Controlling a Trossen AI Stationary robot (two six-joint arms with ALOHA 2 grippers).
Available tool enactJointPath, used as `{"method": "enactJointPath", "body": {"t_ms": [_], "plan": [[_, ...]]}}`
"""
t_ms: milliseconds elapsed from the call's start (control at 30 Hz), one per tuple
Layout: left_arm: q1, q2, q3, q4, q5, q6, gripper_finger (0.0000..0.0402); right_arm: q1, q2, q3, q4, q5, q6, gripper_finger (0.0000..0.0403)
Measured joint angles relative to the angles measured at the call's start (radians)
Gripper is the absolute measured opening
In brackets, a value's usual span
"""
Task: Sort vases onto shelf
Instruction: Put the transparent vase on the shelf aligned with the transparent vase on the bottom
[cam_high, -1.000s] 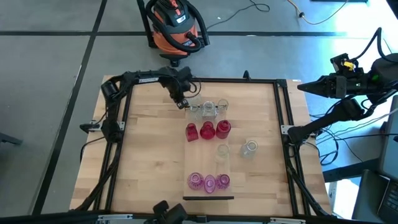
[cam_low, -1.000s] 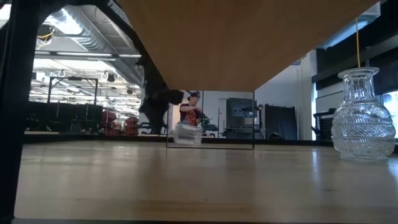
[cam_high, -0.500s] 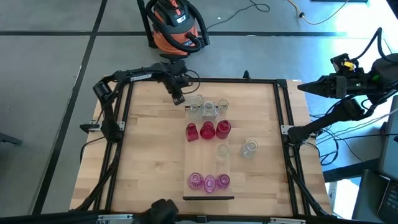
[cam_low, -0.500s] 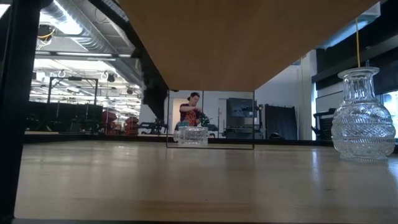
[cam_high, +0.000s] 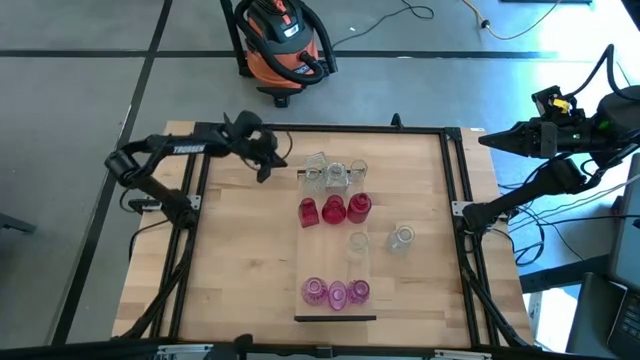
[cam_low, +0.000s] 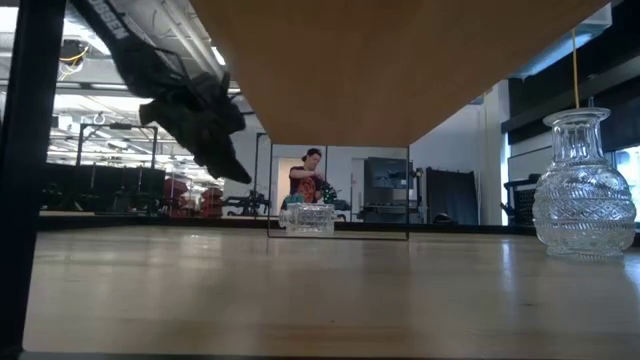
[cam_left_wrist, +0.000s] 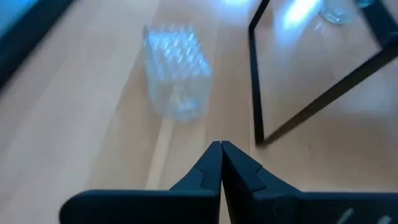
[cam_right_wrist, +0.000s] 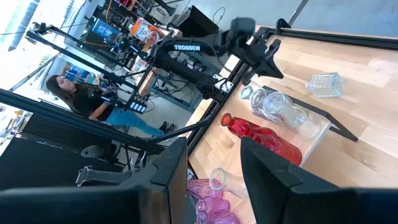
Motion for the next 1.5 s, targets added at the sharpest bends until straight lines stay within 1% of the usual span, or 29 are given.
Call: {"method": "enactJointPath", "body": {"t_ms": [100, 200, 333, 467, 567, 633, 800, 1033, 1167, 1333, 1500], "plan": [[-0.042, -0.001, -0.058, 0.154, -0.071, 0.000, 0.0003, 0.000, 0.000, 0.000, 0.000, 0.000, 0.000, 0.0131], [-0.088, 0.027, -0.057, 0.212, -0.150, -0.001, 0.0022, 0.000, 0.000, 0.000, 0.000, 0.000, 0.000, 0.0131], [-0.129, 0.077, -0.030, 0.211, -0.222, -0.021, 0.0067, 0.000, 0.000, 0.000, 0.000, 0.000, 0.000, 0.0131], [-0.156, 0.147, 0.018, 0.206, -0.233, -0.079, 0.0111, 0.000, 0.000, 0.000, 0.000, 0.000, 0.000, 0.0131], [-0.182, 0.188, 0.061, 0.199, -0.310, -0.083, 0.0127, 0.000, 0.000, 0.000, 0.000, 0.000, 0.000, 0.0131], [-0.192, 0.203, 0.084, 0.190, -0.353, -0.077, 0.0129, 0.000, 0.000, 0.000, 0.000, 0.000, 0.000, 0.0131], [-0.201, 0.217, 0.104, 0.188, -0.359, -0.068, 0.0130, 0.000, 0.000, 0.000, 0.000, 0.000, 0.000, 0.0131], [-0.208, 0.218, 0.104, 0.137, -0.420, 0.002, 0.0130, 0.000, 0.000, 0.000, 0.000, 0.000, 0.000, 0.0131], [-0.206, 0.218, 0.104, 0.126, -0.429, 0.005, 0.0126, 0.000, 0.000, 0.000, 0.000, 0.000, 0.000, 0.0131], [-0.208, 0.218, 0.104, 0.168, -0.434, 0.006, 0.0126, 0.000, 0.000, 0.000, 0.000, 0.000, 0.000, 0.0131], [-0.208, 0.264, 0.104, 0.186, -0.429, 0.004, 0.0125, 0.000, 0.000, 0.000, 0.000, 0.000, 0.000, 0.0131]]}}
